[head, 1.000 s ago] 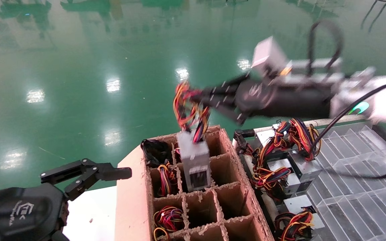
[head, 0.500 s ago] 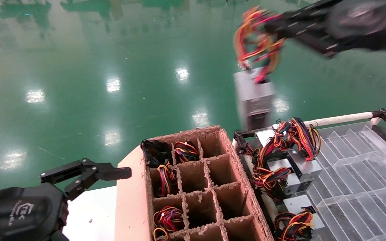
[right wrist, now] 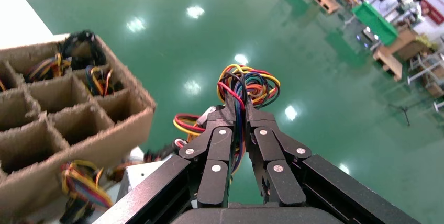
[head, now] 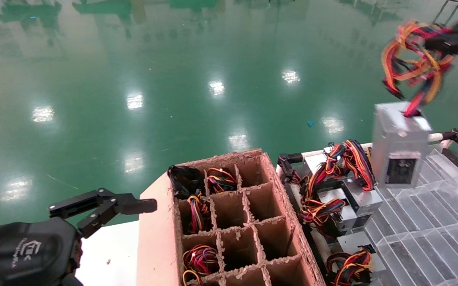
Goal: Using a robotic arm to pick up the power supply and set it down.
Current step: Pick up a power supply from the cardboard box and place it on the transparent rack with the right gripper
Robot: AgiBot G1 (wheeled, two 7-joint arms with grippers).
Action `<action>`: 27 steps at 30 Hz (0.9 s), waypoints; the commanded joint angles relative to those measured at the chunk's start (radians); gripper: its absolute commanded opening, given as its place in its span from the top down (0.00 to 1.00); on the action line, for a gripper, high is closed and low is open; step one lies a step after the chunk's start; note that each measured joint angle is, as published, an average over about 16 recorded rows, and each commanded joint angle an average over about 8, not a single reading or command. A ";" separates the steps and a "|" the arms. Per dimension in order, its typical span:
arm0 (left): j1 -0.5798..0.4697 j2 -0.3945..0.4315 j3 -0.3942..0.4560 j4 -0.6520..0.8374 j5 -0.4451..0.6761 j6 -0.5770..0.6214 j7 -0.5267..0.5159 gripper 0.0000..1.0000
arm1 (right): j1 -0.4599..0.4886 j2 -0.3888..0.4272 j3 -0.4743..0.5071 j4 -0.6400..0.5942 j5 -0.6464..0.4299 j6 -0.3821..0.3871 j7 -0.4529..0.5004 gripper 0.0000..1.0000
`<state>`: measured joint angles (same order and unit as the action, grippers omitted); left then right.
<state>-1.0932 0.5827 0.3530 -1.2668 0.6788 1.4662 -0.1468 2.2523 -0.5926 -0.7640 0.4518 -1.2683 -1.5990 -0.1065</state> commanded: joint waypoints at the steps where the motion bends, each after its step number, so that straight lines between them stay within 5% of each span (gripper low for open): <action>1: 0.000 0.000 0.000 0.000 0.000 0.000 0.000 0.00 | 0.005 0.033 -0.025 0.018 0.011 -0.001 0.008 1.00; 10: 0.000 0.000 0.000 0.000 0.000 0.000 0.000 0.00 | 0.004 0.123 -0.135 0.062 0.067 0.005 0.009 1.00; 27: 0.000 0.000 0.000 0.000 0.000 0.000 0.000 0.00 | 0.011 0.146 -0.288 -0.035 0.101 0.006 -0.034 1.00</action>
<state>-1.0933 0.5825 0.3533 -1.2668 0.6786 1.4660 -0.1466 2.2583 -0.4477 -1.0509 0.4182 -1.1651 -1.5921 -0.1429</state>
